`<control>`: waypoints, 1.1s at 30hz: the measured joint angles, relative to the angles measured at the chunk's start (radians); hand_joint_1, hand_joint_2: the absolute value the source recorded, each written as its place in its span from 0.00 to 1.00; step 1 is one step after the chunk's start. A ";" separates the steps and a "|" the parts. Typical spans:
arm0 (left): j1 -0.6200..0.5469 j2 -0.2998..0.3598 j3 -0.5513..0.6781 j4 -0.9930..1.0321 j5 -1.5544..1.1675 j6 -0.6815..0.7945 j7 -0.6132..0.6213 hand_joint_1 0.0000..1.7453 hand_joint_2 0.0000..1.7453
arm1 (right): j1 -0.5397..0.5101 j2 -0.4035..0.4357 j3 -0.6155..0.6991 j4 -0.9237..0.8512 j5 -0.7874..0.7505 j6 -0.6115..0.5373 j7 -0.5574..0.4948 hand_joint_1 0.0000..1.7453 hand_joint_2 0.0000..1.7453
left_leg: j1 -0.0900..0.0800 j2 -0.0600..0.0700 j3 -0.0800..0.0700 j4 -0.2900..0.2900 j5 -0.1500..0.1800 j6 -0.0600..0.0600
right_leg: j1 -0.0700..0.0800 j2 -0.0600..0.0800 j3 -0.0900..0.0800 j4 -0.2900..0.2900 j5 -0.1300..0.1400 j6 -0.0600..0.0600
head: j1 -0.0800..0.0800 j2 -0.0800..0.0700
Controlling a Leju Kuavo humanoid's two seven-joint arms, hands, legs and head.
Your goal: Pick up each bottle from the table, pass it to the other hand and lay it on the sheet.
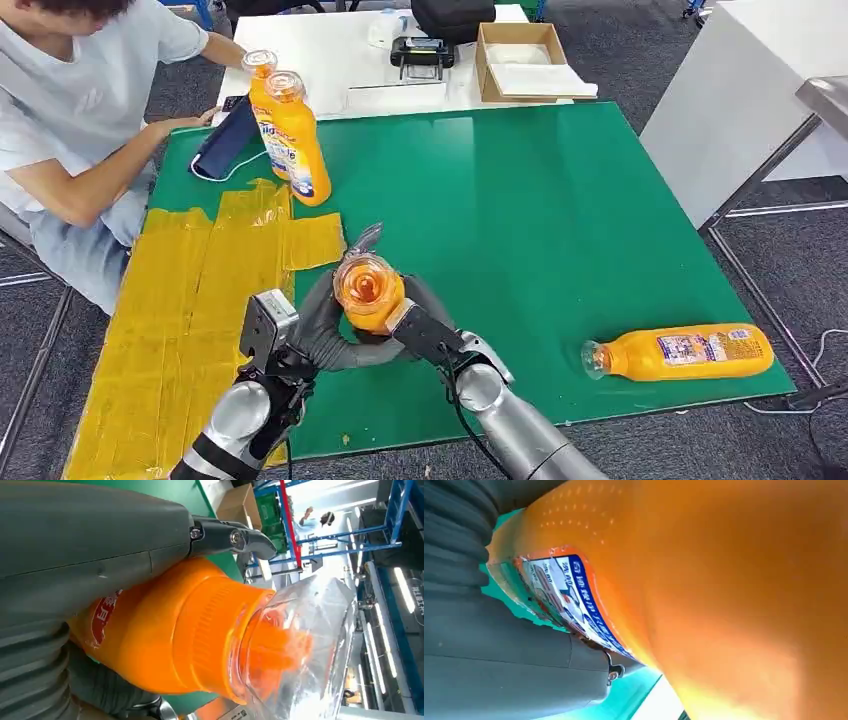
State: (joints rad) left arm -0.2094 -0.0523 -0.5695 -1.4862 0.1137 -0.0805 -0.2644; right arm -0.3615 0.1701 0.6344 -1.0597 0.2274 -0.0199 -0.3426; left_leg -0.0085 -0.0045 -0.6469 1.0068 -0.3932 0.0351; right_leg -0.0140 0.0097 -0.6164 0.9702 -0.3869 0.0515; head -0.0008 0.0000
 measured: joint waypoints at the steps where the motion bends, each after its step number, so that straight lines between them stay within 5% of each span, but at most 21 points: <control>1: 0.000 0.000 0.000 0.000 0.004 0.003 0.003 0.00 1.00 | 0.000 0.000 0.000 -0.002 0.008 -0.009 0.000 1.00 1.00 | 0.000 0.000 0.000 0.000 0.000 0.000 | 0.000 0.000 0.000 0.000 0.000 0.000 | 0.000 0.000; 5: 0.003 0.000 -0.006 0.000 0.026 0.022 0.020 0.00 1.00 | 0.000 -0.002 0.000 -0.008 0.054 -0.056 0.000 1.00 1.00 | 0.000 0.000 0.000 0.000 0.000 0.000 | 0.000 0.000 0.000 0.000 0.000 0.000 | 0.000 0.000; 6: 0.002 -0.002 -0.008 0.000 0.030 0.024 0.020 0.75 1.00 | 0.000 -0.002 0.001 -0.010 0.062 -0.058 0.000 1.00 1.00 | 0.000 0.000 0.000 0.000 0.000 0.000 | 0.000 0.000 0.000 0.000 0.000 0.000 | 0.000 0.000; 7: 0.001 -0.008 -0.011 0.000 0.039 0.033 0.020 1.00 1.00 | 0.002 -0.001 0.006 -0.011 0.067 -0.061 0.000 1.00 1.00 | 0.000 0.000 0.000 0.000 0.000 0.000 | 0.000 0.000 0.000 0.000 0.000 0.000 | 0.000 0.000; 28: 0.042 -0.011 -0.018 -0.021 0.034 0.064 -0.019 1.00 1.00 | 0.042 -0.003 0.017 -0.036 0.053 -0.056 -0.007 1.00 1.00 | 0.000 0.000 0.000 0.000 0.000 0.000 | 0.000 0.000 0.000 0.000 0.000 0.000 | 0.000 0.000; 30: 0.051 -0.011 -0.018 -0.029 0.032 0.064 -0.020 1.00 1.00 | 0.052 -0.003 0.017 -0.042 0.047 -0.056 -0.009 0.04 1.00 | 0.000 0.000 0.000 0.000 0.000 0.000 | 0.000 0.000 0.000 0.000 0.000 0.000 | 0.000 0.000; 33: 0.068 -0.011 -0.019 -0.040 0.024 0.068 -0.030 1.00 1.00 | 0.070 -0.003 0.015 -0.056 0.025 -0.059 -0.021 0.04 1.00 | 0.000 0.000 0.000 0.000 0.000 0.000 | 0.000 0.000 0.000 0.000 0.000 0.000 | 0.000 0.000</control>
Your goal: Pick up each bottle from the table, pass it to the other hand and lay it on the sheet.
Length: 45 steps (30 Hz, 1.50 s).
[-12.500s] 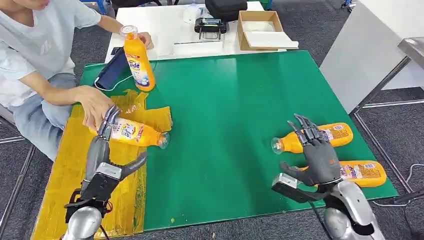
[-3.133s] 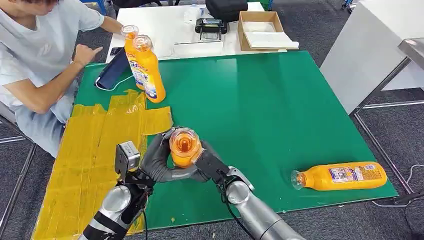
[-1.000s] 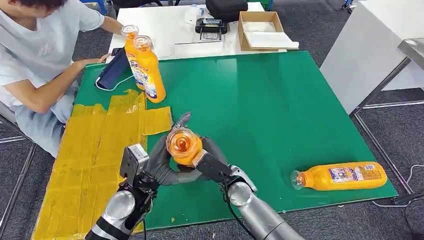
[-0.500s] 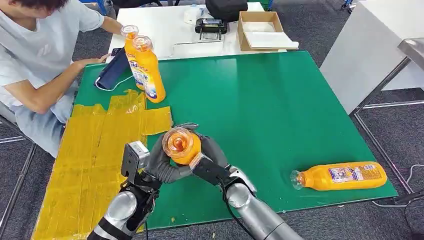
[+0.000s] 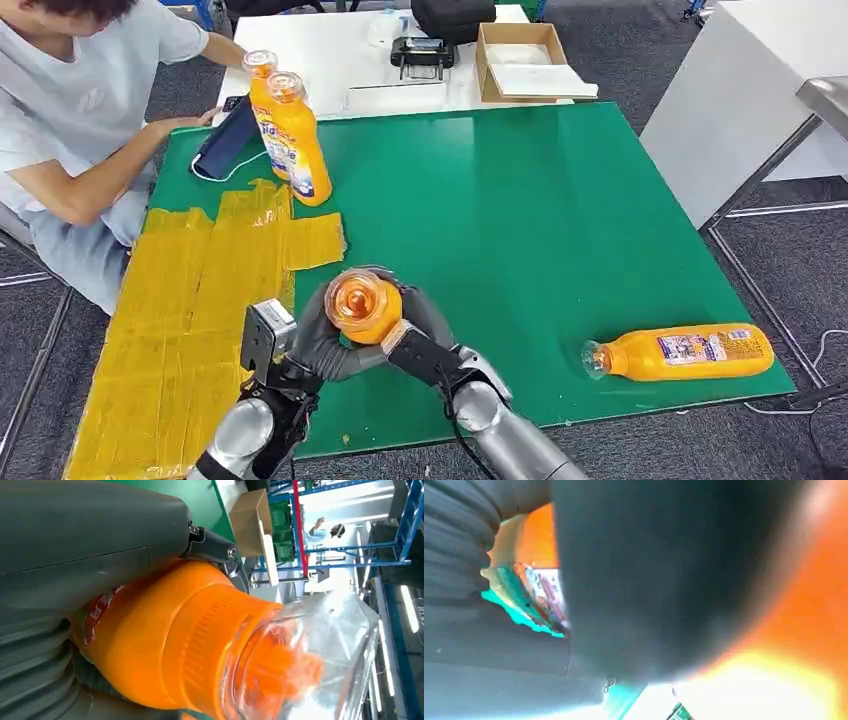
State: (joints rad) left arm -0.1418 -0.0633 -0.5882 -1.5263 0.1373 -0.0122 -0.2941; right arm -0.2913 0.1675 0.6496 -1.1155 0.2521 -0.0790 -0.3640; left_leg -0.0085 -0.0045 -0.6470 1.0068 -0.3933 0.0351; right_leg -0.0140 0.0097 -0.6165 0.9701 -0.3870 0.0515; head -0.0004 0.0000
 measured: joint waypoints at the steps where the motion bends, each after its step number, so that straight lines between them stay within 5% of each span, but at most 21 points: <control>1: 0.008 0.000 -0.001 -0.009 -0.005 0.005 -0.009 1.00 1.00 | 0.013 0.000 0.000 -0.013 -0.013 -0.007 -0.008 0.04 1.00 | 0.000 0.000 0.000 0.000 0.000 0.000 | 0.000 0.000 0.000 0.000 0.000 0.000 | 0.000 0.000; 45: 0.036 0.000 -0.007 -0.053 -0.011 0.013 -0.017 1.00 1.00 | 0.052 0.000 -0.001 -0.079 -0.028 -0.013 -0.019 0.04 1.00 | 0.000 0.000 0.000 0.000 0.000 0.000 | 0.000 0.000 0.000 0.000 0.000 0.000 | 0.000 0.000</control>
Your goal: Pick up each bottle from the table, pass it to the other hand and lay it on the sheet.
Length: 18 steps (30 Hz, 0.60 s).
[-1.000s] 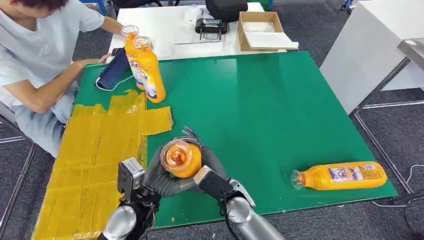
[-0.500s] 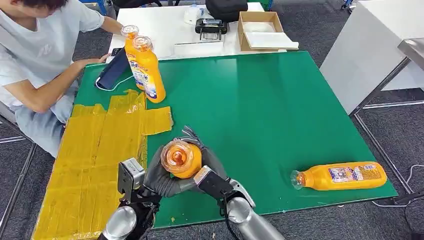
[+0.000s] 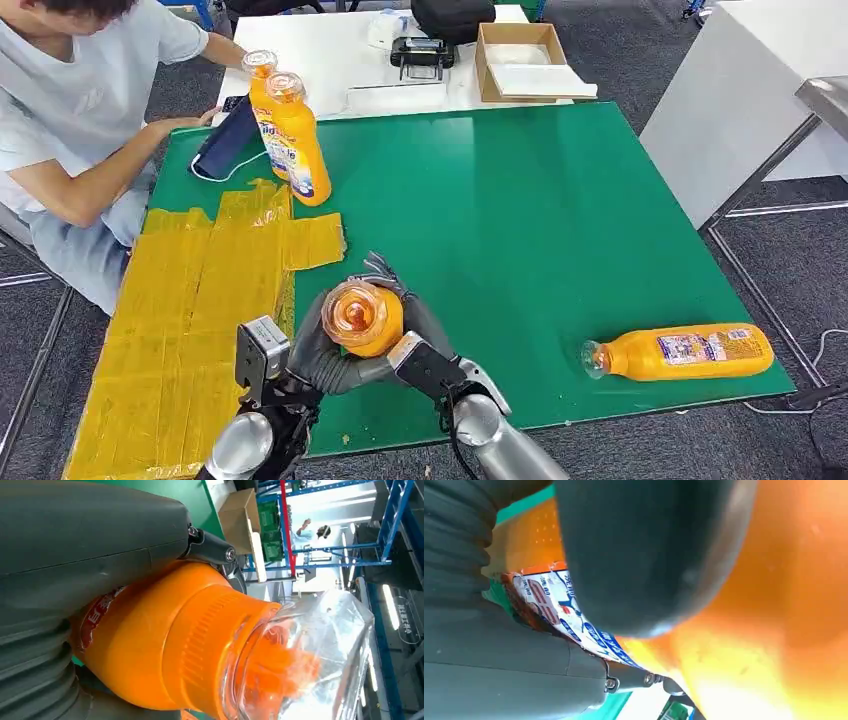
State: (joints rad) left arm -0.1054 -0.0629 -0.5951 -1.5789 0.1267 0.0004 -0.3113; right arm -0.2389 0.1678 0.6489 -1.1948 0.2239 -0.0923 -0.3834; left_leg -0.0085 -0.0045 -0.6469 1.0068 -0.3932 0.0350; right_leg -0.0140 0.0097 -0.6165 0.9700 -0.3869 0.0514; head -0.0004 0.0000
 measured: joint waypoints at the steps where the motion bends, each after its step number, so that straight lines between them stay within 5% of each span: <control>1: 0.000 0.000 0.000 0.000 0.000 0.000 0.000 1.00 1.00 | 0.000 0.000 0.000 0.000 0.000 0.000 0.000 0.04 1.00 | 0.000 0.000 0.000 0.000 0.000 0.000 | 0.000 0.000 0.000 0.000 0.000 0.000 | 0.000 0.000; 7: 0.000 0.000 0.000 0.000 -0.003 0.003 0.002 1.00 1.00 | 0.000 0.000 0.000 0.000 0.000 -0.003 -0.003 0.00 1.00 | 0.000 0.000 0.000 0.000 0.000 0.000 | 0.000 0.000 0.000 0.000 0.000 0.000 | 0.000 0.000; 10: -0.016 0.001 0.043 0.002 -0.249 0.219 0.163 1.00 1.00 | 0.066 -0.011 -0.029 -0.101 -0.002 -0.175 -0.149 0.00 1.00 | 0.000 -0.004 -0.001 0.000 0.001 0.000 | 0.000 -0.004 0.000 0.000 0.000 0.000 | 0.001 0.000; 13: -0.089 0.023 0.197 0.038 -0.716 0.573 0.151 1.00 1.00 | 0.152 -0.058 -0.076 -0.330 0.015 -0.182 -0.101 0.00 1.00 | 0.000 0.000 -0.004 0.000 0.001 -0.001 | 0.000 -0.002 -0.004 0.000 0.003 -0.003 | 0.002 0.000; 15: -0.121 0.047 0.274 0.059 -0.912 0.683 0.134 1.00 1.00 | 0.175 -0.074 -0.104 -0.419 0.021 -0.171 -0.085 0.00 1.00 | 0.000 0.002 -0.002 0.000 0.000 -0.002 | 0.001 0.001 -0.005 0.000 0.003 -0.003 | -0.001 0.000; 18: -0.141 0.045 0.334 0.064 -1.010 0.615 0.121 1.00 1.00 | 0.200 -0.088 -0.126 -0.509 0.035 -0.169 -0.093 0.00 1.00 | 0.001 0.000 -0.001 0.000 0.001 -0.002 | 0.001 0.000 -0.002 0.000 0.000 -0.004 | 0.001 0.000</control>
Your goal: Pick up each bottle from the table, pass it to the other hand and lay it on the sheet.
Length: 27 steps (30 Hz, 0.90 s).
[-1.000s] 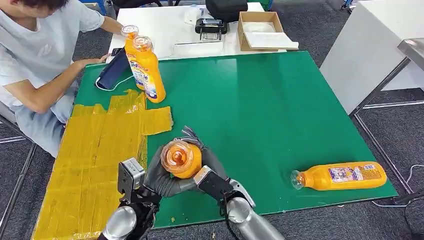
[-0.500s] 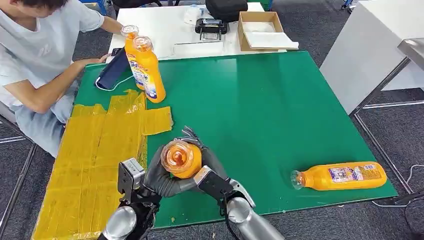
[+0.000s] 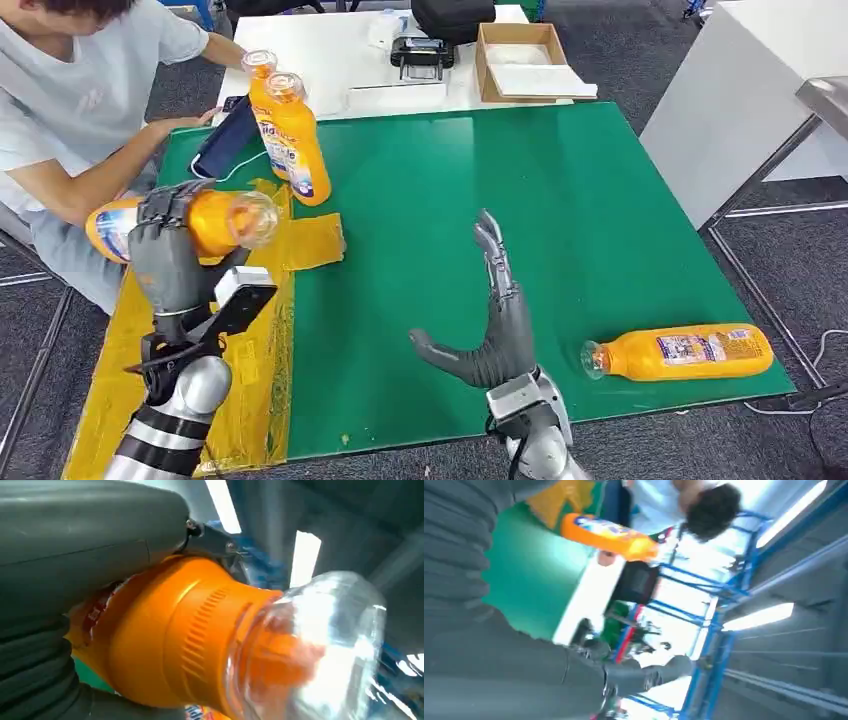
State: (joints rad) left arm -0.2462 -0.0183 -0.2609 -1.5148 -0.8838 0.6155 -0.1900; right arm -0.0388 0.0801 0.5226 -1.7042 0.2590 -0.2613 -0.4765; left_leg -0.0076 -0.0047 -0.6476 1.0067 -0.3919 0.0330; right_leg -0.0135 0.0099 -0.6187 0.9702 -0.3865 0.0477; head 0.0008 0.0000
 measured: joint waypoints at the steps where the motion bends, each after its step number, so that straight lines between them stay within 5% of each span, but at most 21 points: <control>1: 0.005 0.000 0.009 0.005 0.034 -0.025 0.000 1.00 1.00 | 0.004 -0.002 -0.002 -0.018 0.003 0.000 -0.005 0.00 1.00 | 0.000 0.001 -0.001 0.000 0.000 0.000 | 0.000 0.000 0.000 0.000 0.000 0.000 | 0.000 0.000; 27: 0.011 -0.004 0.054 0.037 -0.032 -0.076 0.072 1.00 1.00 | 0.029 -0.023 -0.022 -0.106 0.029 -0.027 -0.013 0.00 1.00 | -0.001 0.002 -0.002 0.000 0.000 0.000 | 0.000 0.001 -0.003 0.000 0.001 0.000 | -0.001 0.000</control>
State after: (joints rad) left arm -0.2354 -0.0225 -0.2071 -1.4782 -0.9159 0.5398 -0.1179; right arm -0.0097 0.0572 0.5001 -1.8101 0.2876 -0.2880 -0.4894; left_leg -0.0082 -0.0028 -0.6499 1.0068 -0.3919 0.0334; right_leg -0.0138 0.0107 -0.6214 0.9701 -0.3850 0.0479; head 0.0000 0.0000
